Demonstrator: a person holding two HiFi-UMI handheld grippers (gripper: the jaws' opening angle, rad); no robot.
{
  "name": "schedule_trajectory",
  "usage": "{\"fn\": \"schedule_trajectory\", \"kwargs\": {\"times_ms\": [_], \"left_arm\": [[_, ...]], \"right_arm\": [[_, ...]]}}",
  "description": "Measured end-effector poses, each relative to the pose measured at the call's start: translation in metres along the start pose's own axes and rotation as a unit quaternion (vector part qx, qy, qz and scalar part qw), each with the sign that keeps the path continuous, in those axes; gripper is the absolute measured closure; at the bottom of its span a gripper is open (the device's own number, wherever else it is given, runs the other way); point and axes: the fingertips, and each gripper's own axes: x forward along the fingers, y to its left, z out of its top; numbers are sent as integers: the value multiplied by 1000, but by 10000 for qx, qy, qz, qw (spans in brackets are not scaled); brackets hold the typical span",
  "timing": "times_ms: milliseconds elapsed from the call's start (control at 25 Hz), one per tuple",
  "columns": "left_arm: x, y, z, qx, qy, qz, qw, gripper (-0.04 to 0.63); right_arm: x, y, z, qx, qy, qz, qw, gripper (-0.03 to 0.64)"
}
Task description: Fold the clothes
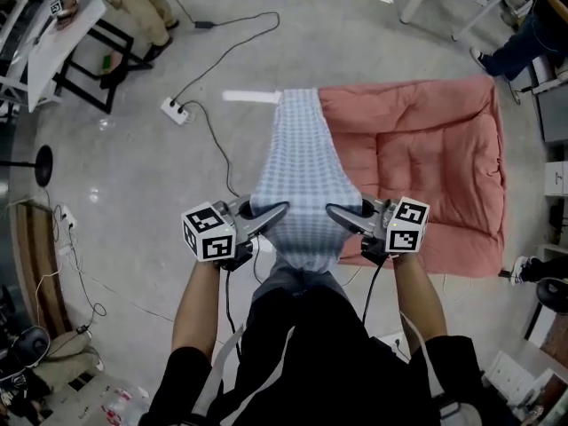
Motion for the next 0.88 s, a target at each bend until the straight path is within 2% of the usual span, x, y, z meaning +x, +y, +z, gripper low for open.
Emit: {"fn": "schedule_trajectory", "kwargs": {"times_ms": [120,320,440,680,880], "left_arm": [[0,-21,28,202,54,40,9998,574],[-25,-63,95,405,-158,-116,9990,575],[-27,-74,122,642,14,-50,9979,577],[-21,-82,136,833,281,-80,9961,577],[-15,-75,132,806,288,-293,9959,575]], "right_arm": [[-9,24,26,-342,-112,116,9993,588],[-8,74,87,-831,-437,100,9955,588],[-10,91,112,-1113,-539,41,9923,588],[-18,99,128,-1342,-588,-360,9885,588],[-19,95,128,-1433,-628,-741,9849,586]]}}
